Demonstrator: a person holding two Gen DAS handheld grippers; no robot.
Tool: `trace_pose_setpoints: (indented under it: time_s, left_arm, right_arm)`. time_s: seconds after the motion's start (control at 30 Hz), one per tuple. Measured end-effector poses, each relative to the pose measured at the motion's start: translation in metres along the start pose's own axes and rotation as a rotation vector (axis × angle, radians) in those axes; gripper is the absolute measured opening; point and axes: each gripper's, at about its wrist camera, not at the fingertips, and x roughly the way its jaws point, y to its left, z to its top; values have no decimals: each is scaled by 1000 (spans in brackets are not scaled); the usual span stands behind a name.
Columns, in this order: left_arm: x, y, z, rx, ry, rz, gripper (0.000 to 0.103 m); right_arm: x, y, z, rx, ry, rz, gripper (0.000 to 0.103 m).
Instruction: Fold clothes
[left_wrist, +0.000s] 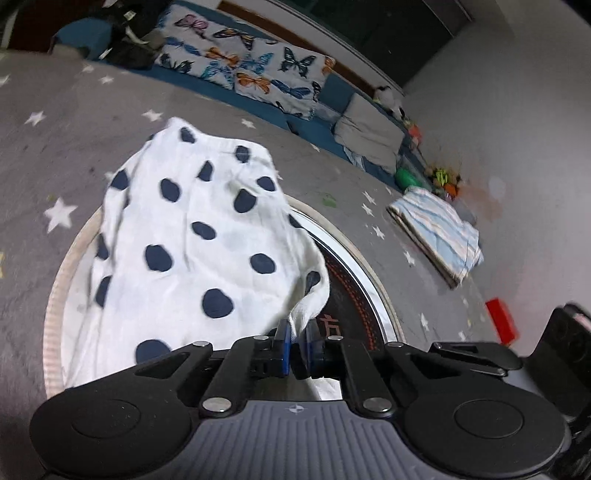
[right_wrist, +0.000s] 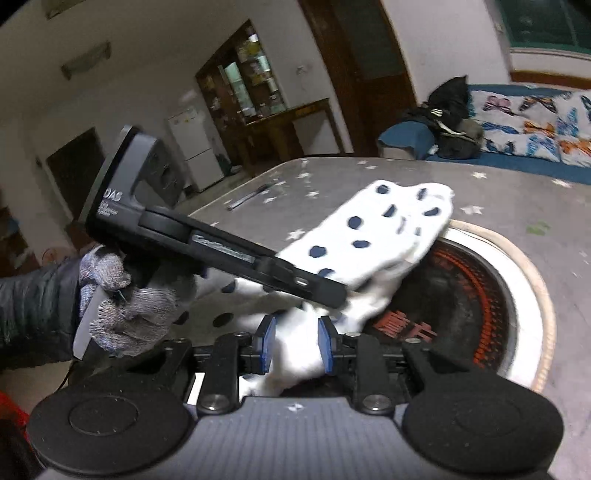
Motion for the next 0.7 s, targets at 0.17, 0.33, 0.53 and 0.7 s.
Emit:
trace_pose_setpoints:
  time_s: [0.17,0.33,0.53,0.7]
  left_arm:
    - [0,5,-1,-31,-15,-35,9]
    - [3,4,-2,-34,-16,-52,9]
    - [-7,0,-6,13,-49,-47,16]
    - [-15,13,-10,26,-62,44,15]
  right_arm:
    - [5,-21,-7,115,33,-10,35]
    - [15,-26,-10,205,47,64,34]
    - [13,-24,-15,243,58,40,7]
    - [-9,-21,-16,230,49,-58,6]
